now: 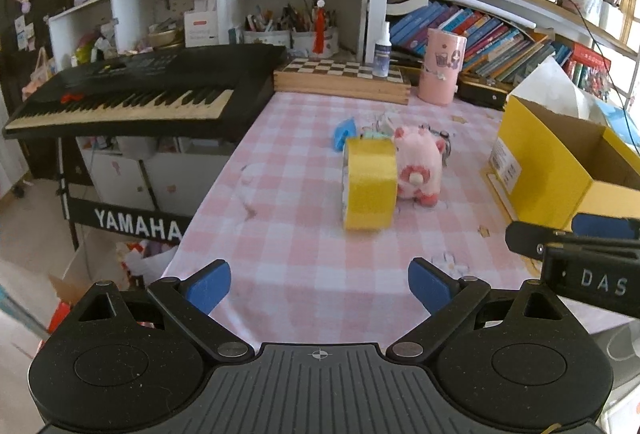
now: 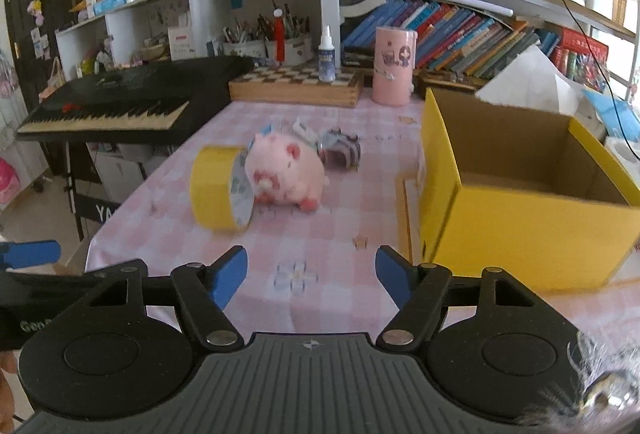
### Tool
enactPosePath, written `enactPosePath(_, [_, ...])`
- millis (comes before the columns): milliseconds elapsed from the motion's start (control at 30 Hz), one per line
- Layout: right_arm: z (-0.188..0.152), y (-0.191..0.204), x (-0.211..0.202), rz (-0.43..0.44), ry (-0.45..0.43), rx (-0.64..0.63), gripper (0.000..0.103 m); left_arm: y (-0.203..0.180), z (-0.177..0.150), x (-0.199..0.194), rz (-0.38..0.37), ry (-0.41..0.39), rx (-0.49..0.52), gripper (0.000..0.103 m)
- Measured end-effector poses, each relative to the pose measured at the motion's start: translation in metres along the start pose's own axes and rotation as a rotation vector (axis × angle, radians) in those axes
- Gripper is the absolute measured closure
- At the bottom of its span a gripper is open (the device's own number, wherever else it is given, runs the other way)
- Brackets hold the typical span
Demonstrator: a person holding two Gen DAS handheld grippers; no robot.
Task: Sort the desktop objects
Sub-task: 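Reach the left tool to the yellow tape roll while the right tool approaches the pink pig, then grasp the yellow tape roll with the left tool while the right tool grasps the pink pig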
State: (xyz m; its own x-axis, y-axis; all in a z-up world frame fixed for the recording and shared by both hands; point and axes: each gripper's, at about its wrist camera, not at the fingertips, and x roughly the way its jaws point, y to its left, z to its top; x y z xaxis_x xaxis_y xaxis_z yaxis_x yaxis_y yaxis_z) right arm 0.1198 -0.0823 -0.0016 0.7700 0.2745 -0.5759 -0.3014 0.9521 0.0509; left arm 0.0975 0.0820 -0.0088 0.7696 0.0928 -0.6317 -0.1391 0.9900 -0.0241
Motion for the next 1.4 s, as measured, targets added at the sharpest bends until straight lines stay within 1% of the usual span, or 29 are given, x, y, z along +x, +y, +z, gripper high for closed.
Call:
enactPosePath(133, [0.021, -0.006, 0.018, 0.008, -0.016, 0.0, 0.033, -0.008, 0.016, 0.023, -0.014, -0.015, 0.021, 0.01])
enactPosePath(233, [0.037, -0.008, 0.031, 0.021, -0.032, -0.011, 0.033, -0.019, 0.026, 0.044, -0.032, -0.025, 0.058, 0.011])
enactPosePath(333, [0.049, -0.011, 0.043, 0.036, -0.041, -0.026, 0.033, -0.028, 0.031, 0.066, -0.039, -0.015, 0.094, 0.014])
enactPosePath(400, [0.055, -0.012, 0.051, 0.053, -0.035, -0.032, 0.032, -0.031, 0.033, 0.081, -0.033, 0.002, 0.101, 0.018])
enactPosePath(500, [0.061, -0.013, 0.064, 0.071, -0.017, -0.048, 0.025, -0.032, 0.037, 0.1, -0.033, 0.013, 0.099, 0.023])
enactPosePath(567, [0.064, -0.014, 0.072, 0.085, -0.004, -0.057, 0.022, -0.031, 0.039, 0.107, -0.046, 0.011, 0.102, 0.024])
enactPosePath(633, [0.068, -0.015, 0.081, 0.097, 0.011, -0.065, 0.018, -0.032, 0.04, 0.112, -0.052, 0.01, 0.11, 0.035])
enactPosePath(700, [0.071, -0.015, 0.09, 0.107, 0.029, -0.069, 0.017, -0.031, 0.042, 0.116, -0.067, 0.021, 0.117, 0.059])
enactPosePath(733, [0.072, -0.015, 0.096, 0.114, 0.042, -0.075, 0.016, -0.03, 0.042, 0.116, -0.073, 0.026, 0.118, 0.061])
enactPosePath(900, [0.077, -0.011, 0.126, 0.133, 0.124, -0.143, 0.013, -0.014, 0.046, 0.112, -0.055, 0.05, 0.079, 0.062])
enactPosePath(967, [0.078, -0.008, 0.136, 0.141, 0.145, -0.175, 0.01, -0.004, 0.047, 0.11, -0.043, 0.062, 0.045, 0.062])
enactPosePath(1033, [0.078, -0.004, 0.144, 0.16, 0.157, -0.206, 0.003, 0.003, 0.049, 0.109, -0.034, 0.077, 0.013, 0.062])
enactPosePath(1100, [0.08, 0.0, 0.154, 0.172, 0.159, -0.226, 0.002, 0.007, 0.05, 0.108, -0.031, 0.089, -0.011, 0.062])
enactPosePath(1233, [0.085, 0.006, 0.176, 0.184, 0.179, -0.268, 0.002, 0.012, 0.052, 0.108, -0.017, 0.096, -0.022, 0.062])
enactPosePath(1300, [0.087, 0.007, 0.187, 0.189, 0.191, -0.258, 0.002, 0.014, 0.053, 0.108, -0.014, 0.1, -0.026, 0.062])
enactPosePath(1367, [0.087, 0.006, 0.198, 0.188, 0.198, -0.234, 0.005, 0.015, 0.053, 0.108, -0.015, 0.105, -0.029, 0.062])
enactPosePath(1400, [0.087, 0.006, 0.203, 0.188, 0.203, -0.228, 0.008, 0.015, 0.053, 0.108, -0.017, 0.107, -0.031, 0.062])
